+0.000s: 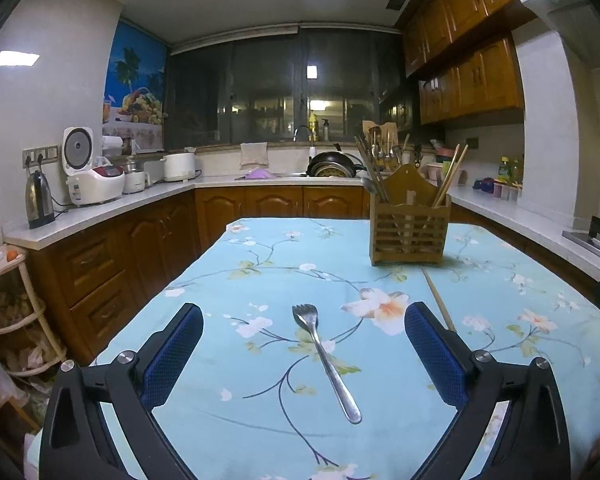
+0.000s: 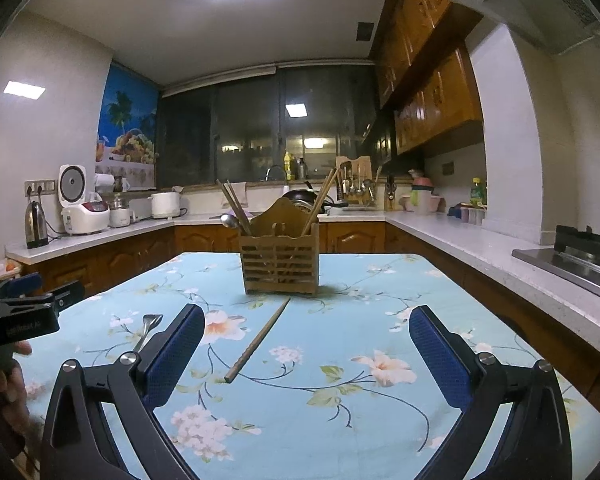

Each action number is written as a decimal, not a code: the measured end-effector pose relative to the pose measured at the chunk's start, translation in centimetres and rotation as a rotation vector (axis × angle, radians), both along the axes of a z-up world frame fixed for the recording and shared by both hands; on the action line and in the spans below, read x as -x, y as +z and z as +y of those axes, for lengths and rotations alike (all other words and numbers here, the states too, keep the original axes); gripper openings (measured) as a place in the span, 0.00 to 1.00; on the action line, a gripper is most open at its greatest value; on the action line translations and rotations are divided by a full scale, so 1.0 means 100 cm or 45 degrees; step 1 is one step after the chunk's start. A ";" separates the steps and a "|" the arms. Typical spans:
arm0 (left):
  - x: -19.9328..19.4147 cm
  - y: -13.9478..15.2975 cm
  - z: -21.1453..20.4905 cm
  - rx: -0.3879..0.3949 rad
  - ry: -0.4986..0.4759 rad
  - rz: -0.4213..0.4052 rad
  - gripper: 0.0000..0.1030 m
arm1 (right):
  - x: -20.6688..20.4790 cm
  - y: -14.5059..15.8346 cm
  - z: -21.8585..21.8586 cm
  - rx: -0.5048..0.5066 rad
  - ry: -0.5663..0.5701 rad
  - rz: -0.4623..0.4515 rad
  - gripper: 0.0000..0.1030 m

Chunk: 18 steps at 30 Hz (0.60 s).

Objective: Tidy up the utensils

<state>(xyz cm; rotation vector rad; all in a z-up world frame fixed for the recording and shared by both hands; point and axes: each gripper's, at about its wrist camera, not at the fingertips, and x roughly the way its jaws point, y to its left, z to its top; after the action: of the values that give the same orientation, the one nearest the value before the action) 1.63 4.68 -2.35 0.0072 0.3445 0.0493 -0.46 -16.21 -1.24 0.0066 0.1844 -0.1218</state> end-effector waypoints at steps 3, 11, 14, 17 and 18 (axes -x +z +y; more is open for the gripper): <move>0.000 0.000 0.003 0.006 -0.002 -0.002 0.99 | -0.002 -0.001 0.001 -0.001 0.004 0.006 1.00; -0.002 0.000 0.004 0.006 0.002 0.001 0.99 | -0.002 -0.002 0.002 -0.002 0.005 0.008 1.00; -0.002 0.000 0.004 0.005 0.007 0.000 0.99 | -0.002 -0.002 0.002 -0.005 0.006 0.007 1.00; -0.003 0.000 0.005 0.007 0.005 -0.003 0.99 | -0.002 -0.002 0.002 -0.003 0.005 0.009 1.00; -0.003 0.000 0.005 0.005 0.006 -0.003 0.99 | -0.002 -0.002 0.002 -0.007 0.006 0.009 1.00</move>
<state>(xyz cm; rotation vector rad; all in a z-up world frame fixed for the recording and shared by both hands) 1.92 5.17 -2.33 0.0024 0.3427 0.0536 -0.22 -15.98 -1.42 0.0110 0.1921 -0.1168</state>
